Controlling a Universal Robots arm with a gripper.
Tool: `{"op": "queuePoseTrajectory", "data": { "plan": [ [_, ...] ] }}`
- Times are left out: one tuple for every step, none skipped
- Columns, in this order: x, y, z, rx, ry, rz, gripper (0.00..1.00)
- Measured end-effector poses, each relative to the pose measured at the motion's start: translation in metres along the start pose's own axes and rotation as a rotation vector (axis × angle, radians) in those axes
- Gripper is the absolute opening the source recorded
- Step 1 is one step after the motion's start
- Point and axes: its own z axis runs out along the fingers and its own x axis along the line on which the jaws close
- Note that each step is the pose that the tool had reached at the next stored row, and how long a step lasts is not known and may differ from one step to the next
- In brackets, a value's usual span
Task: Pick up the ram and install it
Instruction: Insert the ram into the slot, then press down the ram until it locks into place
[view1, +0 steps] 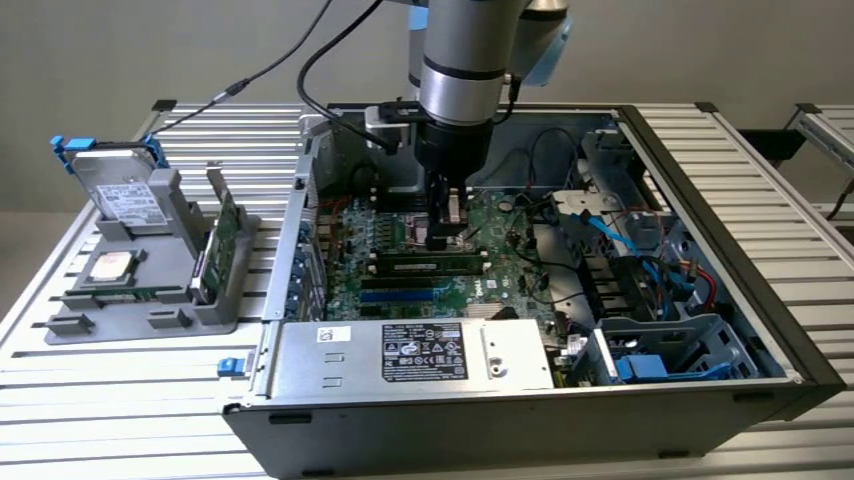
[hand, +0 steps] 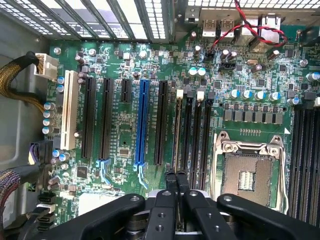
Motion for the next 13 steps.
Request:
{"op": "queuePoseTrajectory", "data": {
  "plan": [
    [0.0, 0.0, 0.0, 0.0, -0.0001, 0.0, 0.1],
    [0.0, 0.0, 0.0, 0.0, 0.0, 0.0, 0.1],
    [0.0, 0.0, 0.0, 0.0, 0.0, 0.0, 0.1],
    [0.0, 0.0, 0.0, 0.0, 0.0, 0.0, 0.1],
    [0.0, 0.0, 0.0, 0.0, -0.0001, 0.0, 0.1],
    [0.0, 0.0, 0.0, 0.0, -0.0001, 0.0, 0.1],
    [0.0, 0.0, 0.0, 0.0, 0.0, 0.0, 0.1],
    [0.0, 0.0, 0.0, 0.0, -0.0001, 0.0, 0.1],
    [0.0, 0.0, 0.0, 0.0, 0.0, 0.0, 0.1],
    [0.0, 0.0, 0.0, 0.0, 0.0, 0.0, 0.1],
    [0.0, 0.0, 0.0, 0.0, -0.0001, 0.0, 0.1],
    [0.0, 0.0, 0.0, 0.0, -0.0001, 0.0, 0.1],
    [0.0, 0.0, 0.0, 0.0, 0.0, 0.0, 0.1]
  ]
}}
